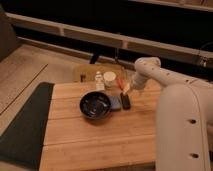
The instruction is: Place the eraser on the white sponge
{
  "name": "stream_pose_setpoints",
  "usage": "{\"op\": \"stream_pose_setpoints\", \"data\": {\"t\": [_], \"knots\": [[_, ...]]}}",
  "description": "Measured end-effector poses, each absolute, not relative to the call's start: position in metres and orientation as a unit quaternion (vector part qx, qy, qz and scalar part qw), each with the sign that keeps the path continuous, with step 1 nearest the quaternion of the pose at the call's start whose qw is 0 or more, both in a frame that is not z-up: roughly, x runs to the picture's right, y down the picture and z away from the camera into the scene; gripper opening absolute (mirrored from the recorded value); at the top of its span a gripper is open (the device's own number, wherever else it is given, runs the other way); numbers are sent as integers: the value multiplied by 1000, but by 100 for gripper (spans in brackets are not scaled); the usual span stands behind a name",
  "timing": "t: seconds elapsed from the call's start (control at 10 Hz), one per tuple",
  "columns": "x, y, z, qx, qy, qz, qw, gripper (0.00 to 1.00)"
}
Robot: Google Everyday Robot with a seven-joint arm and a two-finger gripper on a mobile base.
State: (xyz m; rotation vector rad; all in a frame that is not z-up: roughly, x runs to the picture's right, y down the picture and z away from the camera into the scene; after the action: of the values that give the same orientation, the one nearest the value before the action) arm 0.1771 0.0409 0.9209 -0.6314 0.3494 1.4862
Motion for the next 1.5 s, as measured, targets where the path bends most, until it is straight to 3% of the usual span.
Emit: {"op": "stream_pose_setpoints", "data": {"t": [0.8,1.5], "knots": [[176,42,919,-281,163,652,685,65],[160,54,946,-303,186,619,700,65]]}}
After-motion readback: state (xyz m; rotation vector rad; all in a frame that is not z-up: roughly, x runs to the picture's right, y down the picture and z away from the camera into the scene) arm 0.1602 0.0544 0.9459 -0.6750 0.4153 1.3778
